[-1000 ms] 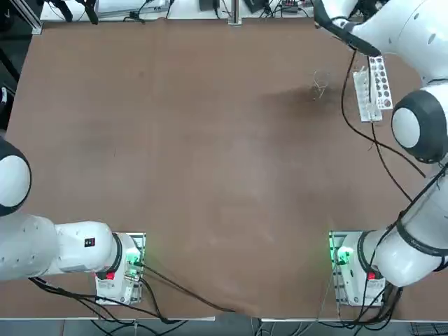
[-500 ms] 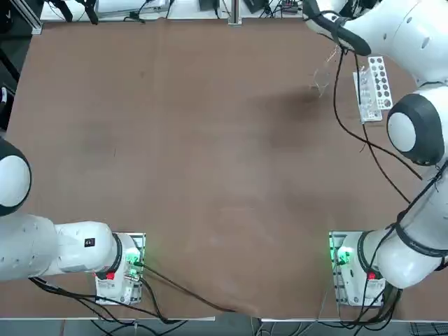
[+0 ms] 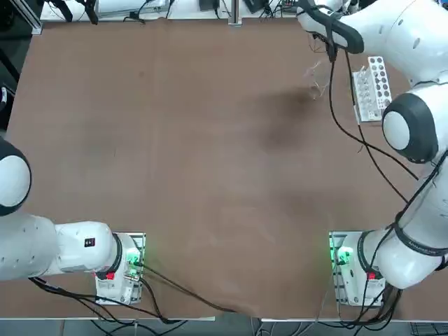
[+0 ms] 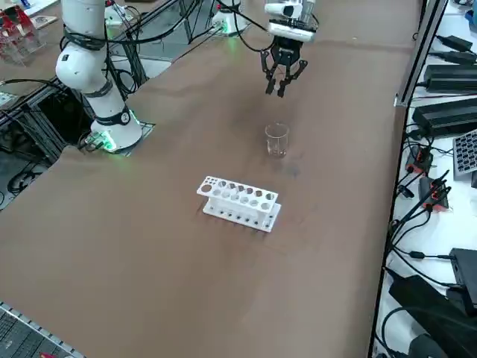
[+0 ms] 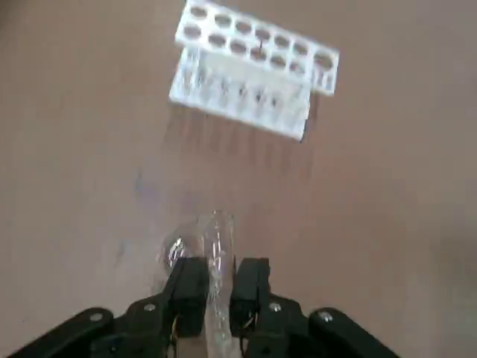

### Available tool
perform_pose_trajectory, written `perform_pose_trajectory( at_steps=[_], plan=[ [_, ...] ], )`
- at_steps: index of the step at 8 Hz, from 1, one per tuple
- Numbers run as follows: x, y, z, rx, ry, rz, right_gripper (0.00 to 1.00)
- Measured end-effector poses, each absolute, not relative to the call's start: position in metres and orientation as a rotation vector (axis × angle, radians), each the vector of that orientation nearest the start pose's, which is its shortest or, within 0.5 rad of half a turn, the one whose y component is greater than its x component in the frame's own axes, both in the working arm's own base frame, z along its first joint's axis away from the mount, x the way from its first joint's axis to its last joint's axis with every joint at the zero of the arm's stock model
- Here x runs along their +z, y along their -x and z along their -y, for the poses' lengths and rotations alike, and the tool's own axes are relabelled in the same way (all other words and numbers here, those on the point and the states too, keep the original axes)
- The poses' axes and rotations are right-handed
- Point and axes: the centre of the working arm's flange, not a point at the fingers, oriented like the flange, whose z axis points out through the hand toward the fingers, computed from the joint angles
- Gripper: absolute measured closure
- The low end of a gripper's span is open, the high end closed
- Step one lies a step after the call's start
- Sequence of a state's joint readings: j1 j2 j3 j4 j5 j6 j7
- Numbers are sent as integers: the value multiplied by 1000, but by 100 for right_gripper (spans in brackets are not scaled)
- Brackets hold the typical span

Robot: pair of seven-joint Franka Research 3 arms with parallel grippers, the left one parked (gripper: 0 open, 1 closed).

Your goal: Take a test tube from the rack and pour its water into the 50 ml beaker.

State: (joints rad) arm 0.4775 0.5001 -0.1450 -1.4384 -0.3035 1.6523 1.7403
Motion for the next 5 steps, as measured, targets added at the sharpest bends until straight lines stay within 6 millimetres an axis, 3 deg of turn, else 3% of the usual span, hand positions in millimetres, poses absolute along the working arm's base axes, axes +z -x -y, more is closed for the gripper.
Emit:
perform_pose_trajectory(
  at_steps=[5],
  plan=[
    [332, -647, -223, -109, 2710, -2161, 78]
  ],
)
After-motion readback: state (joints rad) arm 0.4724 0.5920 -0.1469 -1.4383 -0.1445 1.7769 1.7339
